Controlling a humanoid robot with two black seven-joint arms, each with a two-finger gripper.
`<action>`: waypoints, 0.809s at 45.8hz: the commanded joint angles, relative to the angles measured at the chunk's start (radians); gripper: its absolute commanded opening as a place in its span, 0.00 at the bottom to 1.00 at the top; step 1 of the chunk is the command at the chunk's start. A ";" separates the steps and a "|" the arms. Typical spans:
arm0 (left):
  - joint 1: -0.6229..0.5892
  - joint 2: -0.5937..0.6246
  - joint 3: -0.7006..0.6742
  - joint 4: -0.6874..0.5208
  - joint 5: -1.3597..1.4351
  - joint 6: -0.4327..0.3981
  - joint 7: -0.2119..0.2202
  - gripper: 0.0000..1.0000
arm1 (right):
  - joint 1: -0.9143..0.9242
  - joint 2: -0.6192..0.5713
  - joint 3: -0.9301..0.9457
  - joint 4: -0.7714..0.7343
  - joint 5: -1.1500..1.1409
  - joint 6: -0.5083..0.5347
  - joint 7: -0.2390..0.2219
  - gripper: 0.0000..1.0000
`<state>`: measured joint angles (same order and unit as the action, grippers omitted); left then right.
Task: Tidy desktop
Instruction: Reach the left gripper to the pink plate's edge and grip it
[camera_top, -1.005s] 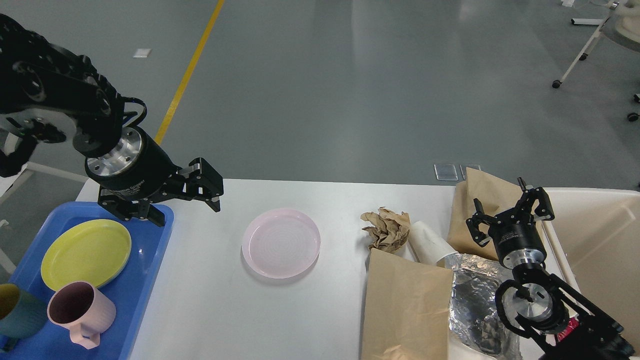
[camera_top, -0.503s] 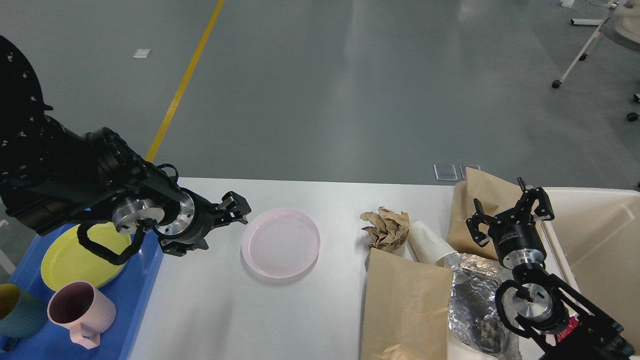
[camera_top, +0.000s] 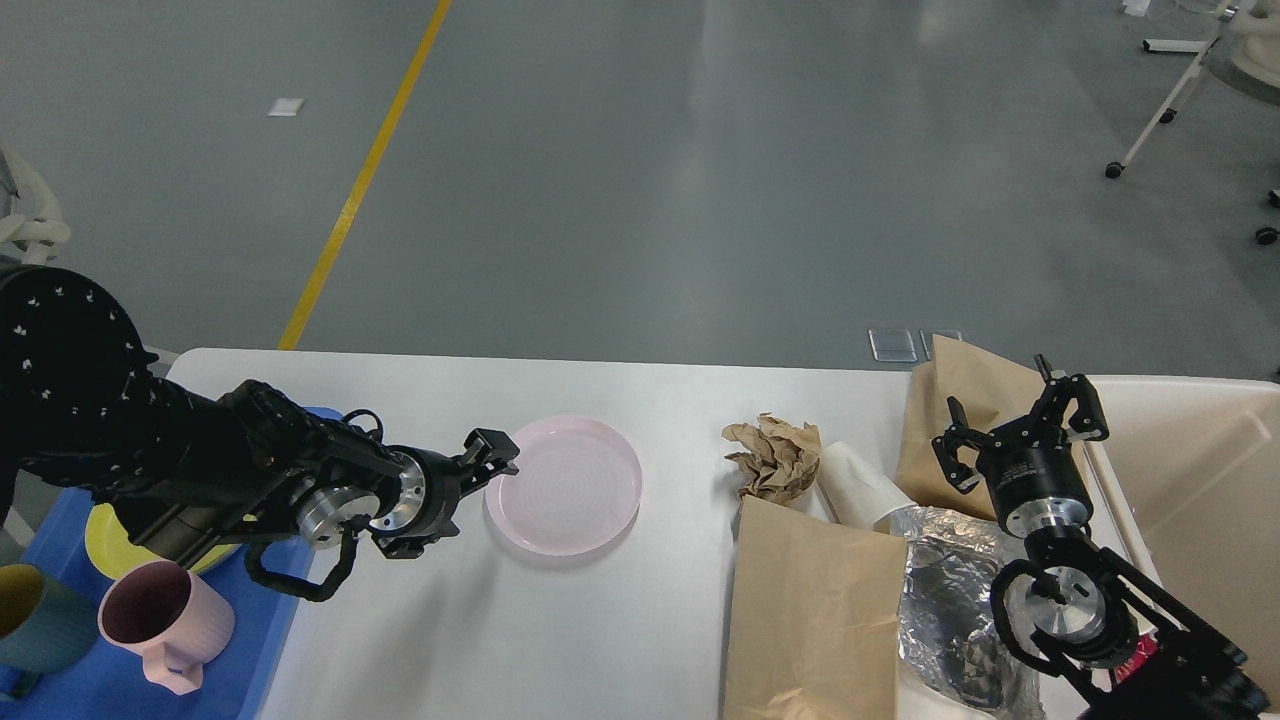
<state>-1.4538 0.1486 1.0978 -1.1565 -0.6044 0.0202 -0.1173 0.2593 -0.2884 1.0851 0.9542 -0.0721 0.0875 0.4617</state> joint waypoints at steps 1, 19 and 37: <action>0.078 0.003 -0.035 0.084 0.020 0.006 0.004 0.96 | 0.000 0.000 -0.001 0.000 0.000 0.000 0.000 1.00; 0.270 -0.034 -0.167 0.281 0.087 0.001 0.010 0.95 | 0.000 0.000 -0.001 0.000 0.000 0.000 0.000 1.00; 0.279 -0.061 -0.216 0.287 0.091 0.023 0.034 0.90 | 0.000 0.000 -0.001 0.000 0.000 0.000 0.000 1.00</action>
<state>-1.1775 0.0994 0.8849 -0.8711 -0.5146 0.0273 -0.1035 0.2592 -0.2884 1.0846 0.9543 -0.0721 0.0875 0.4617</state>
